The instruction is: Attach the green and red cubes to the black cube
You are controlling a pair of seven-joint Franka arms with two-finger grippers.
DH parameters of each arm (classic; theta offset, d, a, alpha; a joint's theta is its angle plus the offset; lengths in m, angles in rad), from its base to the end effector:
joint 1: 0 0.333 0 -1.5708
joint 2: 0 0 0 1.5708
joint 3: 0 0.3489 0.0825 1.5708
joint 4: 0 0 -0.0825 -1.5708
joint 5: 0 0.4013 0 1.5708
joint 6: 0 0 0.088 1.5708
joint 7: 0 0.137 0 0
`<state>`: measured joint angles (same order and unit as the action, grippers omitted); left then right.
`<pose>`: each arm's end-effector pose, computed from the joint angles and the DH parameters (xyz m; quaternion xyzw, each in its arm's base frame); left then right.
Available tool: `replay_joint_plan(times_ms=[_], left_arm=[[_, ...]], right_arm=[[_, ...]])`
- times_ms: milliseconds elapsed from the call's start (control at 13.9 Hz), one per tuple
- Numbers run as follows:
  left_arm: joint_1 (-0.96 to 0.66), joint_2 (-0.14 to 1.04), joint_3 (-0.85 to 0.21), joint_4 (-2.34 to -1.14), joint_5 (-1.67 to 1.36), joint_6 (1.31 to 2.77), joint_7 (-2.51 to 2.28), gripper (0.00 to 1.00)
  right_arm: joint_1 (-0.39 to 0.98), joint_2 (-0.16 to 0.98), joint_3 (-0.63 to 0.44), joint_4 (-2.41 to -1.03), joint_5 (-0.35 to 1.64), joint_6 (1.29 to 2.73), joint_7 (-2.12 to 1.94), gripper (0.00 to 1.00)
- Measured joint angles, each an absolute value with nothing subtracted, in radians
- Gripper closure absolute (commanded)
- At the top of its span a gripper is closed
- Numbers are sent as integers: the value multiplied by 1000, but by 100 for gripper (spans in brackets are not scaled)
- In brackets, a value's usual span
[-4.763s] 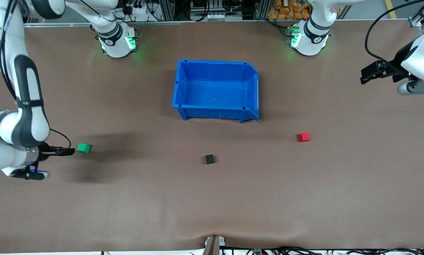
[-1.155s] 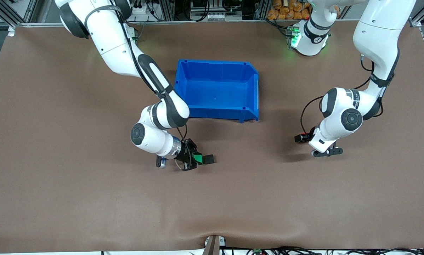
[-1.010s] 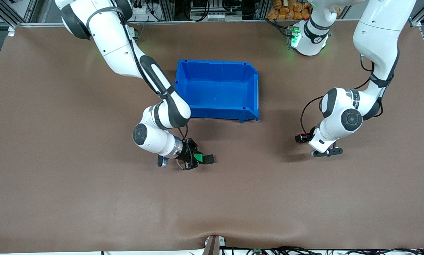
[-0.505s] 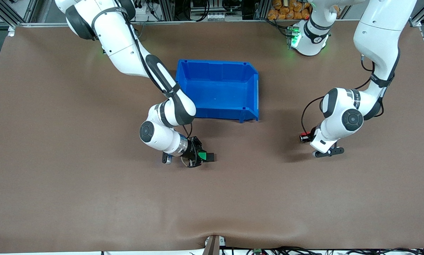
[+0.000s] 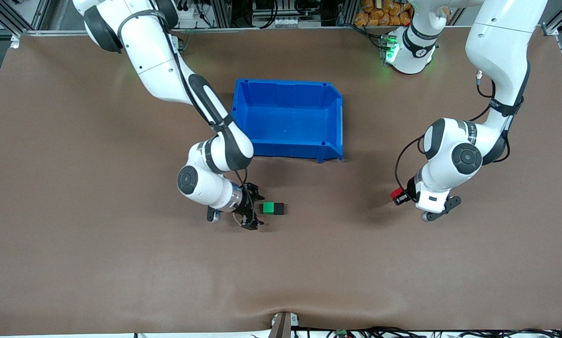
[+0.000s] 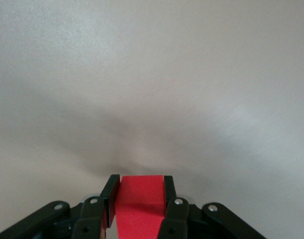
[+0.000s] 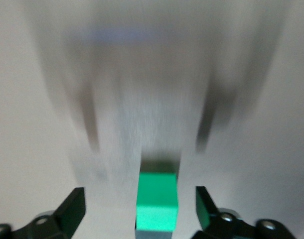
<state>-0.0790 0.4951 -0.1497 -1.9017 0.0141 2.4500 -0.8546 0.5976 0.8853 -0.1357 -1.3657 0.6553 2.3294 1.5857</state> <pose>0.6505 -0.1463 0.2329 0.9491 0.3120 0.0094 0.0413 0.6855 0.3936 0.1803 -0.7155 0.6696 0.1419 0.1397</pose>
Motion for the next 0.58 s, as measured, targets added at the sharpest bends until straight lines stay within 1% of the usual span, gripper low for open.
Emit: replay_joint_plan(times_ms=[144, 216, 361, 577], left_arm=[[-133, 544, -155, -1808, 4, 2431, -1095, 100], [-173, 581, -157, -1758, 2, 2431, -1227, 100], [-267, 663, -157, -1653, 2, 2431, -1460, 100], [-365, 774, -155, -1529, 2, 2431, -1714, 100]], right_arm=[[580, 872, -201, -1301, 575, 2127, 1561, 0], [558, 865, -217, -1267, 559, 2053, 1507, 0], [495, 854, -228, -1220, 550, 1984, 1331, 0], [402, 836, -236, -1202, 528, 1925, 1034, 0]])
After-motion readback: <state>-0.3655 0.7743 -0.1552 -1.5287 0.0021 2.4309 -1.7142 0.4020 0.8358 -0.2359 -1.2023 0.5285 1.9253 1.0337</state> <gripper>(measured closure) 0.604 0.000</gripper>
